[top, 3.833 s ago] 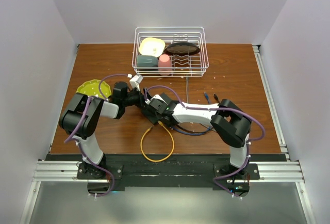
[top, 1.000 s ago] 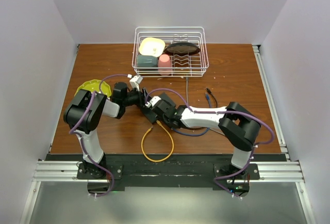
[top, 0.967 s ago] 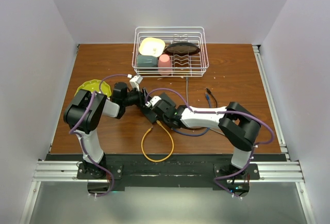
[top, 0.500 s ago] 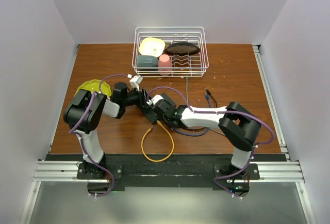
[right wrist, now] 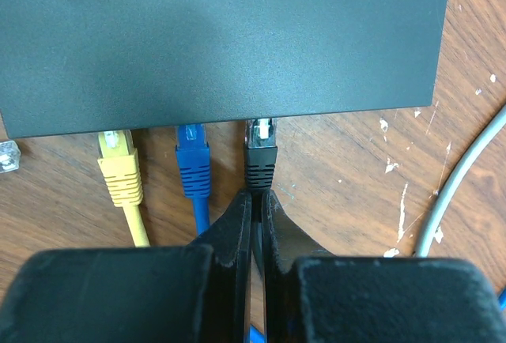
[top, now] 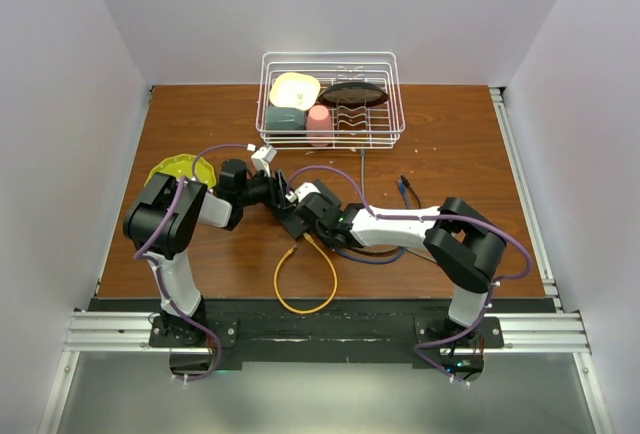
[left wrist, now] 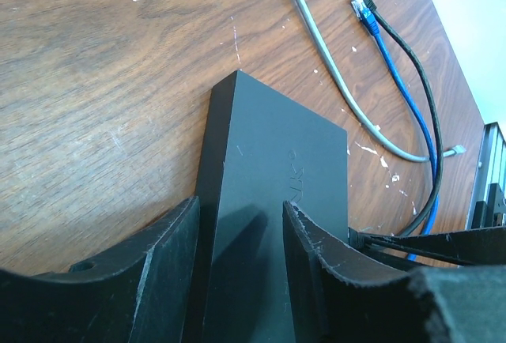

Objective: Insert the plug into the switch port

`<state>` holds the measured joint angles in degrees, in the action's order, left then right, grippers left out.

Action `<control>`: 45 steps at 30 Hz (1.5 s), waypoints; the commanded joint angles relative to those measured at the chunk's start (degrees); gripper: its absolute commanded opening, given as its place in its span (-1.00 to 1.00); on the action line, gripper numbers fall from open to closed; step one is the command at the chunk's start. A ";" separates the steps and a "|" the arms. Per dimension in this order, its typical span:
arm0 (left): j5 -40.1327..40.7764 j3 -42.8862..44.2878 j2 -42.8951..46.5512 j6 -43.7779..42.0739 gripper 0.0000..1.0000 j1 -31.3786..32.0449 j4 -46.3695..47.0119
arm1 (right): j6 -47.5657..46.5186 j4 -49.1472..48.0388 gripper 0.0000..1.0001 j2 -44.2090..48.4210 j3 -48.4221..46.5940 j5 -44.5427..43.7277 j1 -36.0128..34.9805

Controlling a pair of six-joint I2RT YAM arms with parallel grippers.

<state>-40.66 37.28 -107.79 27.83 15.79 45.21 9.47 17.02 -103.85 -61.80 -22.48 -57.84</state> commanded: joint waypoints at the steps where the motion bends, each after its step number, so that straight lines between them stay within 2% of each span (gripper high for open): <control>1: -6.62 -0.10 0.21 0.38 0.00 1.26 -0.92 | 2.30 -13.67 -1.00 1.99 -1.04 1.56 -0.25; 10: -7.41 -0.28 0.30 0.03 -0.02 1.26 -1.09 | 2.39 -20.70 -1.00 2.87 0.54 0.16 -0.25; 21: -8.82 -1.86 0.47 0.20 -0.12 1.35 -1.35 | 2.57 -24.13 -1.00 2.25 -1.48 -4.41 -0.16; 27: -10.31 -2.30 0.39 0.12 -0.14 2.40 -1.70 | 2.13 -23.69 -1.00 1.37 -3.59 -5.47 -0.08; 34: -12.33 -0.80 0.74 -2.96 -0.16 4.60 -6.27 | 0.11 -24.31 -1.00 0.32 -5.78 -3.45 -0.08; 41: -14.35 -0.71 1.61 -4.19 -0.18 6.09 -6.28 | -1.83 -21.85 -1.00 -2.05 -8.69 -1.34 0.10; 45: -16.81 -0.45 1.53 -4.89 -0.24 6.97 -6.97 | -1.48 -21.41 -1.00 -2.49 -9.04 -1.34 0.45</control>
<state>-39.16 37.60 -107.66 21.39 16.01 44.47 8.49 15.31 -106.39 -64.42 -24.18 -58.17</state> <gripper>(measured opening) 0.423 0.040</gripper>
